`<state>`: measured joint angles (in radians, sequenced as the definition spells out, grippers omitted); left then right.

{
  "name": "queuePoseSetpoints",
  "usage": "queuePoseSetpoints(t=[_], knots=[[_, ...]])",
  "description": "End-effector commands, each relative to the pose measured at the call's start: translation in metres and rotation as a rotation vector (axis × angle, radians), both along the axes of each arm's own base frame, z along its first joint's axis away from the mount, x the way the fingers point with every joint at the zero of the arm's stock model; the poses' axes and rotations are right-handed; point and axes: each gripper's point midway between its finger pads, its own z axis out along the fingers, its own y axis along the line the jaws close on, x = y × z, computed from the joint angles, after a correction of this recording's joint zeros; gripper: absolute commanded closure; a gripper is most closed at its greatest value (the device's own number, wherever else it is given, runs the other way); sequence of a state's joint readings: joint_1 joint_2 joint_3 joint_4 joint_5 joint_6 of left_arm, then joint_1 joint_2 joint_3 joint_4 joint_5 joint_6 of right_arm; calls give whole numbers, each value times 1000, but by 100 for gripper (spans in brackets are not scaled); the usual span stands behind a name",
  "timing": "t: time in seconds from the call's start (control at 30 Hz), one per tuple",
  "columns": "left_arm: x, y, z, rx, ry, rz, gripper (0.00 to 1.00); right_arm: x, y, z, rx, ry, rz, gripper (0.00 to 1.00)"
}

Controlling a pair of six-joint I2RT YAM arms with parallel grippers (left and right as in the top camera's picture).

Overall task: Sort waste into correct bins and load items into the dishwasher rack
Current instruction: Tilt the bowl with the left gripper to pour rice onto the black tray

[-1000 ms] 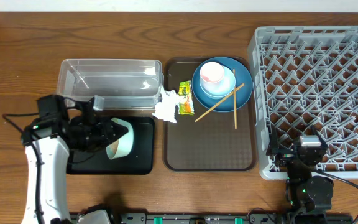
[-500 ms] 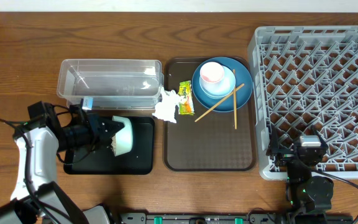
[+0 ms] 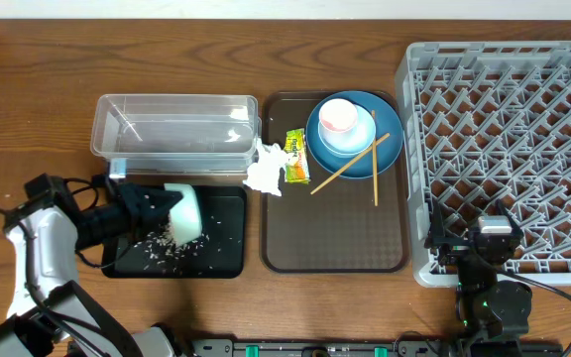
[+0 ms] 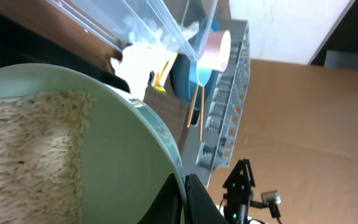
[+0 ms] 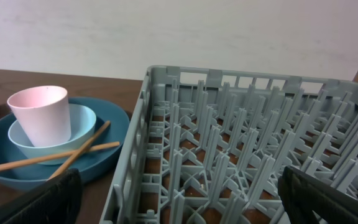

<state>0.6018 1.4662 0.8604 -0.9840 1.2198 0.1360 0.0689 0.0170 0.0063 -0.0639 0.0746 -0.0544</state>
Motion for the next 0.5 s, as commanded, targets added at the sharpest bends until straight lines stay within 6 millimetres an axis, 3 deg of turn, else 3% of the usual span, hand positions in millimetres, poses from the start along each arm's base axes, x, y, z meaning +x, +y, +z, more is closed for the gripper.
queuePoseSetpoints(t=[0.0,0.47], knots=[[1,6,3,-14,-33,22,94,0,3,-1,16,3,12,1],[-8,0,5,-31,-16,2,94,0,3,-1,16,3,12,1]])
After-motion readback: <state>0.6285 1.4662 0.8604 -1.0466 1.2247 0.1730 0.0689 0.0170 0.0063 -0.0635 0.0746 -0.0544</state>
